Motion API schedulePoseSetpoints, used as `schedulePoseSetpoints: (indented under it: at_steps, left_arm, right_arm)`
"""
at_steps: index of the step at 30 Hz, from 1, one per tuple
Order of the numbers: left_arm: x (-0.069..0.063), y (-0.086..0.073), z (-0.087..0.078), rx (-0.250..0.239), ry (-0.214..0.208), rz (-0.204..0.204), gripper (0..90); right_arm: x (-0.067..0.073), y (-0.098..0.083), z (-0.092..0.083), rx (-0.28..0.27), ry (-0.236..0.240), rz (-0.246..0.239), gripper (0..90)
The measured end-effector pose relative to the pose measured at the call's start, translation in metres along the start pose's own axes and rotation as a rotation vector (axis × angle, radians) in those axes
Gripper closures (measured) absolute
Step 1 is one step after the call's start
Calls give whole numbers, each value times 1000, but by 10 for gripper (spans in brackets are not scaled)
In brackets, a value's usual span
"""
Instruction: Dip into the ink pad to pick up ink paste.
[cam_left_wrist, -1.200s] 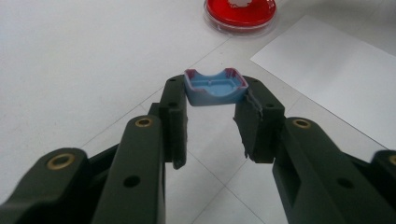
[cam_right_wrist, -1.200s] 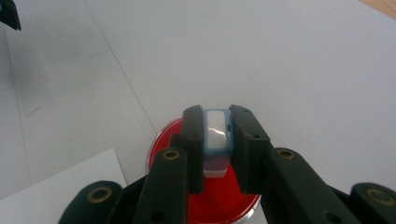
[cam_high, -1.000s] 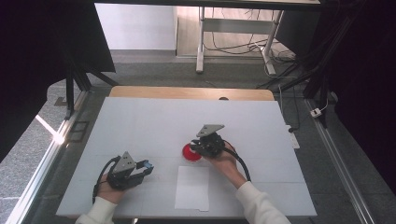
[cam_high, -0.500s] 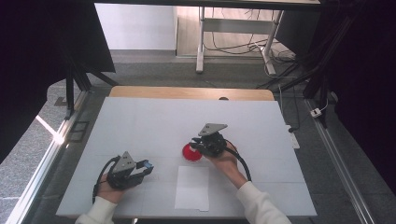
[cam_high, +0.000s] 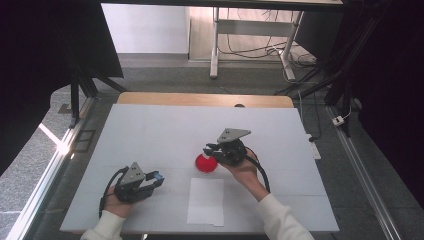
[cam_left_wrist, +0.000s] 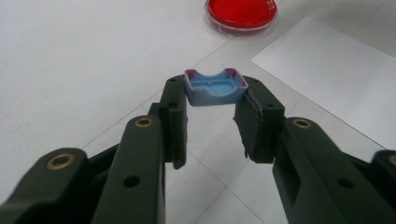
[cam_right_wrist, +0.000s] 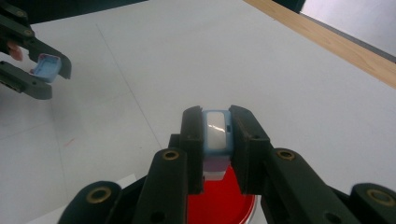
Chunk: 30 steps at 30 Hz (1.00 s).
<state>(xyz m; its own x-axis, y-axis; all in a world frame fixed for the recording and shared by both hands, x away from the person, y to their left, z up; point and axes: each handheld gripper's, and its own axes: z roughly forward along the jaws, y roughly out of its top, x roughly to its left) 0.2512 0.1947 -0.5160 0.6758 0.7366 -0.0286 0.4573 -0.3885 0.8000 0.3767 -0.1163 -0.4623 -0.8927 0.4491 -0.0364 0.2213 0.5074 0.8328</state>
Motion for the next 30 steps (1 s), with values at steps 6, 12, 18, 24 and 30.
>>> schedulePoseSetpoints:
  at_steps: [6,12,18,24,30]
  left_arm:
    - [0,0,0,1,-2,1,645]
    - [0,0,0,2,-1,1,645]
    - [0,0,1,7,-4,4,645]
    - [0,0,1,7,-5,1,645]
    - [0,-1,1,7,-6,1,645]
  right_arm:
    - [2,-1,5,36,12,-6,751]
    - [3,-3,10,64,13,-15,751]
    - [2,-6,14,105,9,-12,751]
    - [2,-9,19,128,8,-18,751]
    - [3,-11,24,152,8,-32,751]
